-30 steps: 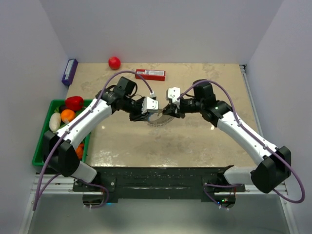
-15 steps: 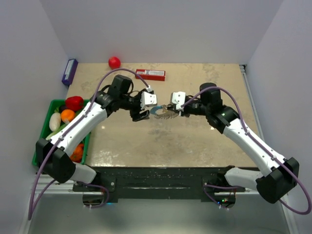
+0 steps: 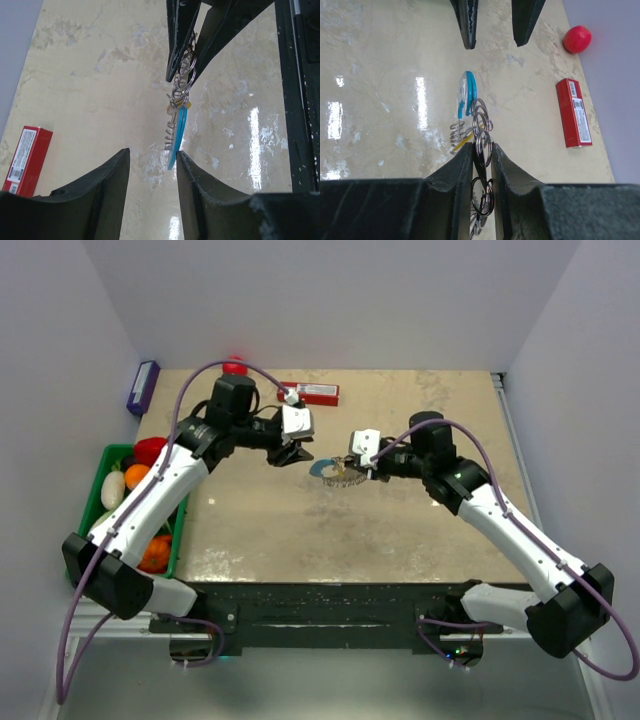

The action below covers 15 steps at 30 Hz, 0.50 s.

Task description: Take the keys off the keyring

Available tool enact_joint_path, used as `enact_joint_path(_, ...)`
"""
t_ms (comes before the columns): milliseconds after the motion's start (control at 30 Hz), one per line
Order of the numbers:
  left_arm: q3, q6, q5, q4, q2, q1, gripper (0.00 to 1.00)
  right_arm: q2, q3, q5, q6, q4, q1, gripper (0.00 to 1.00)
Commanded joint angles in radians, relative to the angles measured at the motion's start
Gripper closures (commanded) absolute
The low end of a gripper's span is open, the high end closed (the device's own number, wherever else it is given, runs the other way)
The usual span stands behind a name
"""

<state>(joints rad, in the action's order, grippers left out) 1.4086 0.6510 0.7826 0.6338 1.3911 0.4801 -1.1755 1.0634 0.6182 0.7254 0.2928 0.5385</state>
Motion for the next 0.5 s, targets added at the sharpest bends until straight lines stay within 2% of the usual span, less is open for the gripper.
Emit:
enact_joint_path(0,0.069,-0.033,0.069,-0.051,0.028,0.002,0.57,0.004,0.030,0.035,-0.047,-0.027,0.006,1.00)
enact_joint_path(267,0.176,0.025,0.056,-0.008,0.152,0.002,0.59,-0.004,0.075,0.143,0.022,0.068,0.006,1.00)
enact_joint_path(333,0.206,0.041,0.098,0.039,0.196,0.002,0.59,-0.001,0.081,0.176,0.031,0.092,0.006,1.00)
enact_joint_path(467,0.260,0.163,0.204,0.188,0.258,0.002,0.56,0.017,0.098,0.202,0.152,0.146,0.008,1.00)
